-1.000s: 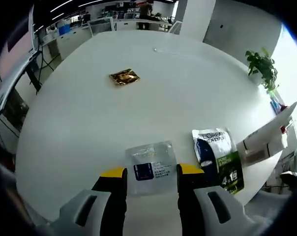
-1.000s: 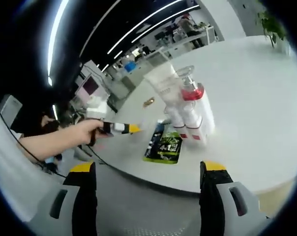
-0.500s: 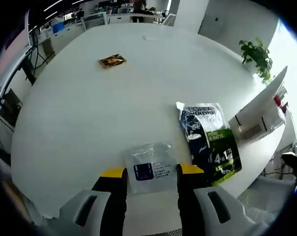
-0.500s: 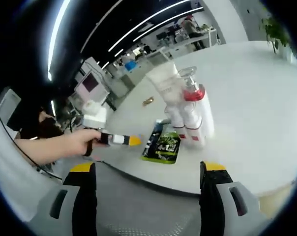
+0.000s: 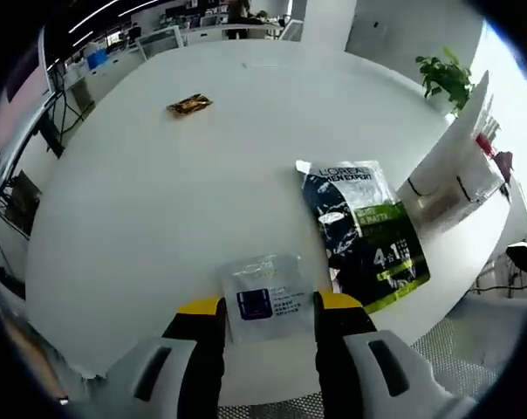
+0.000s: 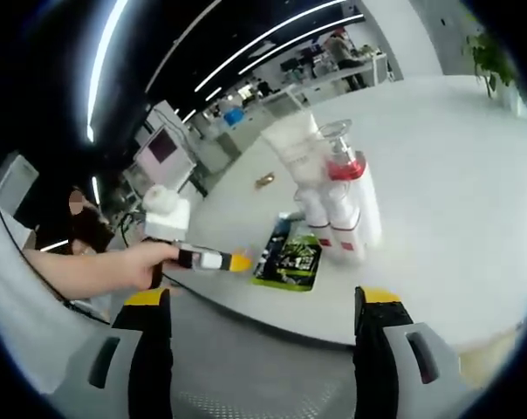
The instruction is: Arrange the skincare products in the storage area until every visible bottle or jar stands upright without overlapping.
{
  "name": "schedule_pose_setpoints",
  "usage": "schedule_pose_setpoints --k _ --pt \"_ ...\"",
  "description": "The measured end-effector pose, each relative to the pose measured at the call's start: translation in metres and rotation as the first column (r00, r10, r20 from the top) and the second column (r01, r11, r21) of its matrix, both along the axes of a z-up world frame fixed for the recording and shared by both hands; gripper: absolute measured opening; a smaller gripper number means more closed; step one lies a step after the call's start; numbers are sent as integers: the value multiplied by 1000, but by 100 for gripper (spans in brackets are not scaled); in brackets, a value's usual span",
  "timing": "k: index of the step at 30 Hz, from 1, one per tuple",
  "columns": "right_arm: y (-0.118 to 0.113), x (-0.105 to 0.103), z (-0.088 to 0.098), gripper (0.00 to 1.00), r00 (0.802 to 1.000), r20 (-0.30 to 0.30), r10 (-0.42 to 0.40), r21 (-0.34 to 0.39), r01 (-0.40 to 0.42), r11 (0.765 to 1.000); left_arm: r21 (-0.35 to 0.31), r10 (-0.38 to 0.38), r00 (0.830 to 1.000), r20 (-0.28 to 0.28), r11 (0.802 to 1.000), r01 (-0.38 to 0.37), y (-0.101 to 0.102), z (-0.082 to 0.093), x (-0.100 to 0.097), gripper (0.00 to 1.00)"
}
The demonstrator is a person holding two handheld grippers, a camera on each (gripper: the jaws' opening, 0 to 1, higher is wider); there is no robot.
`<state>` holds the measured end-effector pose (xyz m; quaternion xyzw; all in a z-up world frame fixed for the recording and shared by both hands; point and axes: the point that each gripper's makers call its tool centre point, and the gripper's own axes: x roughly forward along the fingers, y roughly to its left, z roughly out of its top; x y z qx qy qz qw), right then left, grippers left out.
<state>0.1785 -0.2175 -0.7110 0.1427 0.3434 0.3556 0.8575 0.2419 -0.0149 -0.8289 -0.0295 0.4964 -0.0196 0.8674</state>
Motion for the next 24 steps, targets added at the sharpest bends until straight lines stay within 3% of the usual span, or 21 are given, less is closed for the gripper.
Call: schedule_pose_setpoints --k 6,24 --pt "0 0 0 86 1000 1 6 0 -6 1000 -26 29 1000 7 999 -29 0 0 4 41" --pt "1 -2 0 86 1000 10 15 -7 -14 1000 -36 16 1000 17 999 -15 0 6 -2 43"
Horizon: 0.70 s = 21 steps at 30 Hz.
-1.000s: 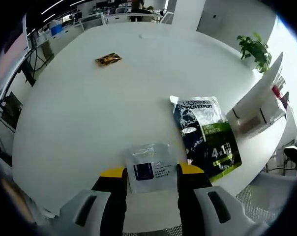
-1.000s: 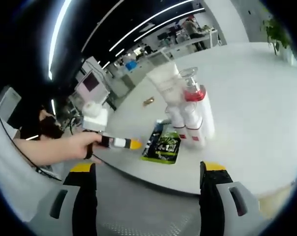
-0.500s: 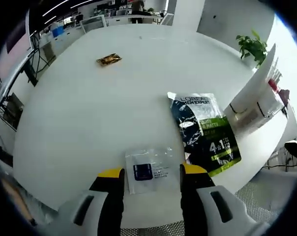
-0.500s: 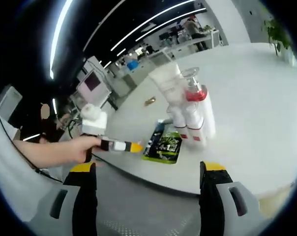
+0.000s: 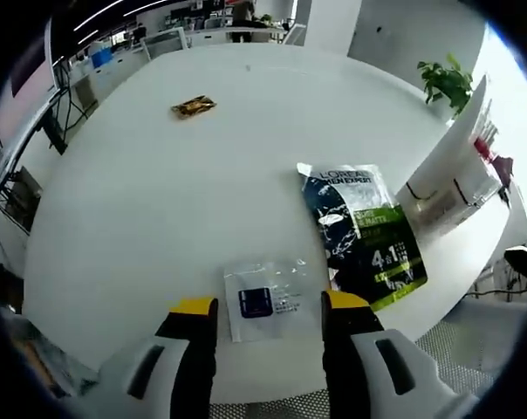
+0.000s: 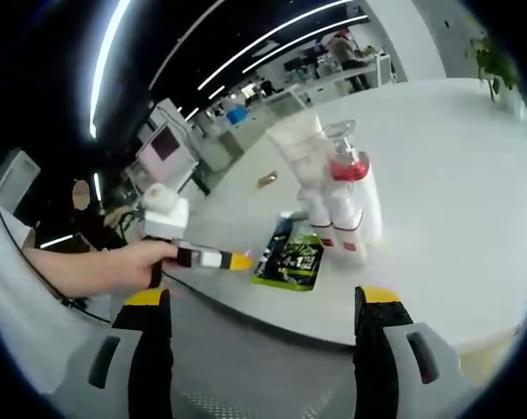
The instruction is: Arrange the skincare products in the storage area until every visible bottle or jar stands upright without overlapping.
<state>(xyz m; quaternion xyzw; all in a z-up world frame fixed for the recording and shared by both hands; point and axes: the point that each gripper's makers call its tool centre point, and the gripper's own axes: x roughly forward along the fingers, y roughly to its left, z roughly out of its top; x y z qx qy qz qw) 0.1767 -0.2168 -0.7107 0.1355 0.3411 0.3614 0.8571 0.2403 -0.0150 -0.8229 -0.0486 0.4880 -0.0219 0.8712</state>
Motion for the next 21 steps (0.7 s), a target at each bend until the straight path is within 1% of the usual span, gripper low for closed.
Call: schedule_pose_setpoints --k 2,4,8,10,12,13,14,16,17,19,21 --pt "0 0 0 86 1000 1 1 -2 -1 1000 -15 -12 1000 16 1000 12 -3 4 2 45" --pt "0 0 -1 86 1000 3 3 -7 -3 1000 -36 -28 999 45 999 29 -7 5 8 49" --pt "0 0 -1 86 1000 10 1 -14 -1 1000 -69 -23 996 87 997 29 -8 20 8 56" --pt "0 0 -1 86 1000 13 1 -17 -1 1000 -83 -15 993 114 996 25 -7 26 8 57" --pt "-1 0 -1 86 1000 18 -1 -20 1 1000 -114 -4 991 131 993 19 -6 32 6 54" --pt "0 0 -1 86 1000 21 2 -25 -1 1000 -129 5 989 145 991 14 -2 32 10 54" --pt "0 -1 -1 86 1000 22 3 -28 -2 1000 -150 14 985 169 989 11 0 36 11 55" --pt "0 0 -2 86 1000 27 7 -38 -6 999 -160 19 981 192 987 12 5 42 9 58" --pt "0 0 -2 86 999 31 9 -44 -8 999 -171 18 979 201 985 17 6 43 9 59" --pt "0 0 -2 86 999 35 12 -51 -10 999 -244 -1 976 218 968 56 2 46 9 60" --pt "0 0 -2 86 999 39 10 -53 -8 999 -265 -4 971 241 962 70 7 49 7 61"
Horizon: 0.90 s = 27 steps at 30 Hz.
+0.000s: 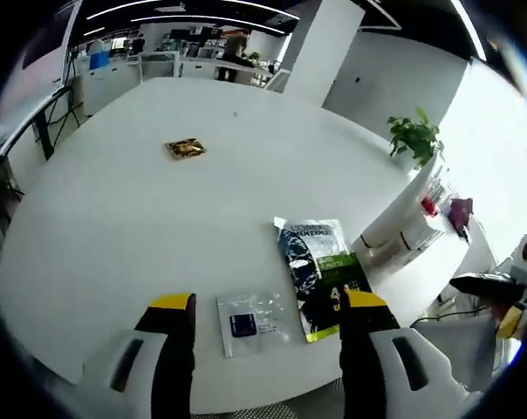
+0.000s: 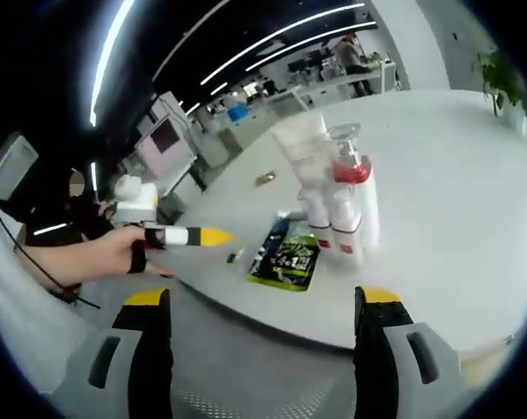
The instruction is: Arrange the skincare products in the storage area until every visible bottle or jar stands upright without overlapping.
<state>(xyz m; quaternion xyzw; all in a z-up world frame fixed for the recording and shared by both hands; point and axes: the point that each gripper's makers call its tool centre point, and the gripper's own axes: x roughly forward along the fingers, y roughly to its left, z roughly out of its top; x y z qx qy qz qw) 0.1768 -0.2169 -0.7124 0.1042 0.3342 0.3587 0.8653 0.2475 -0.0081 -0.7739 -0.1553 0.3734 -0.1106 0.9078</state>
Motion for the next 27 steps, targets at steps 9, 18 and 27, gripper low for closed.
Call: schedule_pose_setpoints --k 9,18,27 --pt "-1 0 -1 86 1000 9 -1 -10 1 1000 -7 -7 994 106 1000 8 22 25 -15 67" --pt "-1 -1 -1 87 1000 20 1 -20 -1 1000 -14 -71 967 246 997 77 29 58 -18 91" --pt "10 -2 1 87 999 22 25 -14 -24 1000 17 -146 940 307 989 148 31 81 -28 99"
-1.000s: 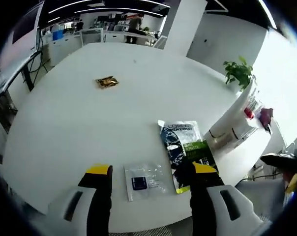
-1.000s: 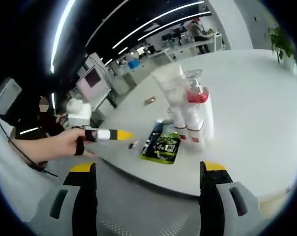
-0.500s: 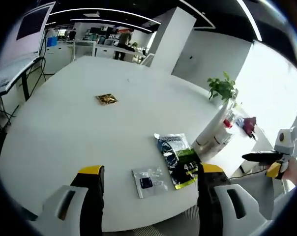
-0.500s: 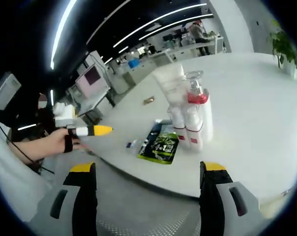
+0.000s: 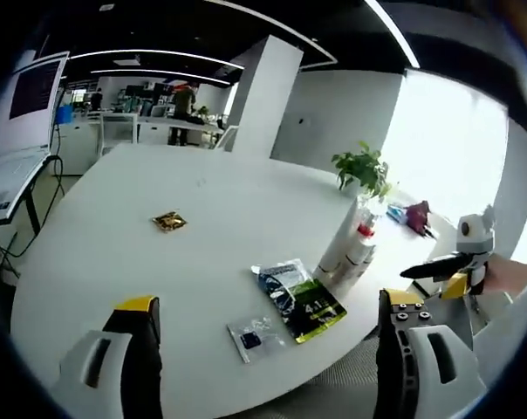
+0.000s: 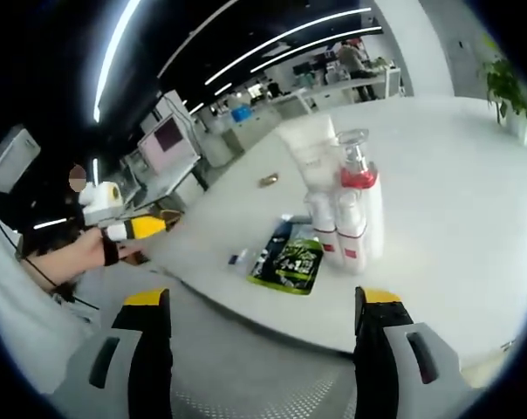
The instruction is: Arrange the skincare products in the storage area until every visible bottle or jar stands upright without overlapping.
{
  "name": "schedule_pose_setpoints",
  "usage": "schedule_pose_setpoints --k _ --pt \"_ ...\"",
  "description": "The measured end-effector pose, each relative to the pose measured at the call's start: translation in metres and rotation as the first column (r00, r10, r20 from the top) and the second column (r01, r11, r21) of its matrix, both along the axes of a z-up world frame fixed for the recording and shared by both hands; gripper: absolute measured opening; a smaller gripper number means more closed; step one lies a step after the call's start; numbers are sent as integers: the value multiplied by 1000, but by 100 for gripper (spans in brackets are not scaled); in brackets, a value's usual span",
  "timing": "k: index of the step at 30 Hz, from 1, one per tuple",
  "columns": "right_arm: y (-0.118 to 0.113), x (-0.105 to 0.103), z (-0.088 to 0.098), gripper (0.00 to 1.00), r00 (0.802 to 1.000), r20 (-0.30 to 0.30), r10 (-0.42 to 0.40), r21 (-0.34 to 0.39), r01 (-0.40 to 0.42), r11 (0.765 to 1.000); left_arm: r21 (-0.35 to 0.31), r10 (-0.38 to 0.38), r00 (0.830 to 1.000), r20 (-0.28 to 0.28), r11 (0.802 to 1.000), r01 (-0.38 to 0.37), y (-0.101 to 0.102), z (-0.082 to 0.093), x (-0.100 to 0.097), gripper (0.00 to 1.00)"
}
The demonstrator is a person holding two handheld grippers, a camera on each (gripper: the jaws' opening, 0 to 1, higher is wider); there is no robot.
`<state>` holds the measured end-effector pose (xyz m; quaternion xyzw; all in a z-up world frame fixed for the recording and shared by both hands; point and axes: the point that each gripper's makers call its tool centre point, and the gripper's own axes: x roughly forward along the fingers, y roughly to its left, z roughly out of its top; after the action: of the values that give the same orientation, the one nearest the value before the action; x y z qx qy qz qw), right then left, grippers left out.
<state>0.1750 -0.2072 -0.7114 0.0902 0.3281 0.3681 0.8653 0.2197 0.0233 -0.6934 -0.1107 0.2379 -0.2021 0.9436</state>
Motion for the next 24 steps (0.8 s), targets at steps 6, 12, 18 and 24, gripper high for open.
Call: schedule_pose_setpoints --k 6,12,18,24 --pt "10 -12 1 87 1000 -12 21 4 -21 1000 7 5 1000 10 1000 -5 9 8 -10 99" --pt "17 -18 -2 87 998 -8 56 -46 -56 997 6 52 998 25 999 -52 32 17 -22 96" --pt "19 -19 -7 90 996 -11 91 -86 -91 992 -102 108 994 12 989 -106 44 18 -34 93" --pt "11 -11 0 89 998 15 60 -44 -59 997 -122 100 995 19 988 -97 38 19 -29 89"
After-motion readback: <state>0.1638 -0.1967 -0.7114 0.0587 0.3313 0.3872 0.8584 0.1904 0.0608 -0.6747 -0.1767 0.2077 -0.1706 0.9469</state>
